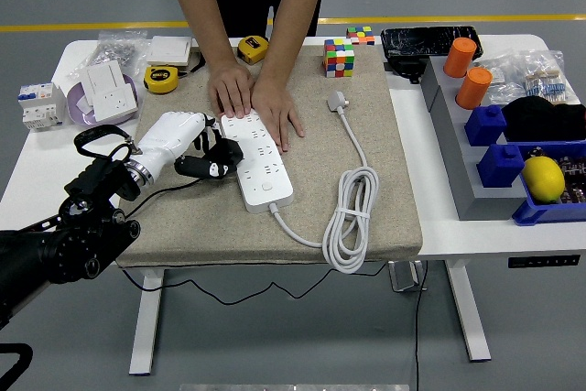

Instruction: Pick up the plug,place it near the board,insert it into the board,press the button

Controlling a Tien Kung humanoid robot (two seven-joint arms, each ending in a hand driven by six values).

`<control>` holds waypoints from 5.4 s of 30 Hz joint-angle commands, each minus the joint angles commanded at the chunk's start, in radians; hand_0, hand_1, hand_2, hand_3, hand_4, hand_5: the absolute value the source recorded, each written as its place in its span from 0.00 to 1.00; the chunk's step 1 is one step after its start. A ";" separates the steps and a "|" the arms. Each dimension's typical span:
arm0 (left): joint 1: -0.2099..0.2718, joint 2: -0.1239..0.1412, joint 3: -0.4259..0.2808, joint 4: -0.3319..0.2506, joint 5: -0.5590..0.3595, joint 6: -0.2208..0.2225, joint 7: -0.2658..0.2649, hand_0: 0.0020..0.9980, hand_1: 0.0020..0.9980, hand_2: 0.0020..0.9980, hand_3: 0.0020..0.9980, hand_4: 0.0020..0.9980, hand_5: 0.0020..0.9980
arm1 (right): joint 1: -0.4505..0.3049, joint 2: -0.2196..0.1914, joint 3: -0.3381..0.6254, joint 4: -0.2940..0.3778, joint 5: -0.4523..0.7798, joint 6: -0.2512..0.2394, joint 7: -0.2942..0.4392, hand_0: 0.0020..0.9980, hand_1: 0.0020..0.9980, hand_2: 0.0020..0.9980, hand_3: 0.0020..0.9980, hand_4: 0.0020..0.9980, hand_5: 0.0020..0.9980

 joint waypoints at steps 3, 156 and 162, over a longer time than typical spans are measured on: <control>0.000 -0.001 0.002 -0.002 0.003 -0.003 0.001 0.39 0.35 0.32 0.32 0.59 0.15 | 0.000 -0.001 0.000 0.000 0.001 0.000 0.000 0.93 0.79 0.75 0.78 1.00 0.80; 0.182 0.134 -0.039 -0.524 0.012 -0.271 0.225 0.95 0.98 0.93 0.90 1.00 1.00 | 0.001 -0.001 0.022 0.000 -0.010 -0.002 -0.002 0.94 0.79 0.75 0.78 1.00 0.75; 0.175 0.129 -0.031 -0.519 0.014 -0.274 0.225 0.95 0.98 0.93 0.90 1.00 1.00 | 0.001 -0.001 0.020 0.000 -0.009 -0.001 -0.002 0.94 0.79 0.75 0.78 1.00 0.75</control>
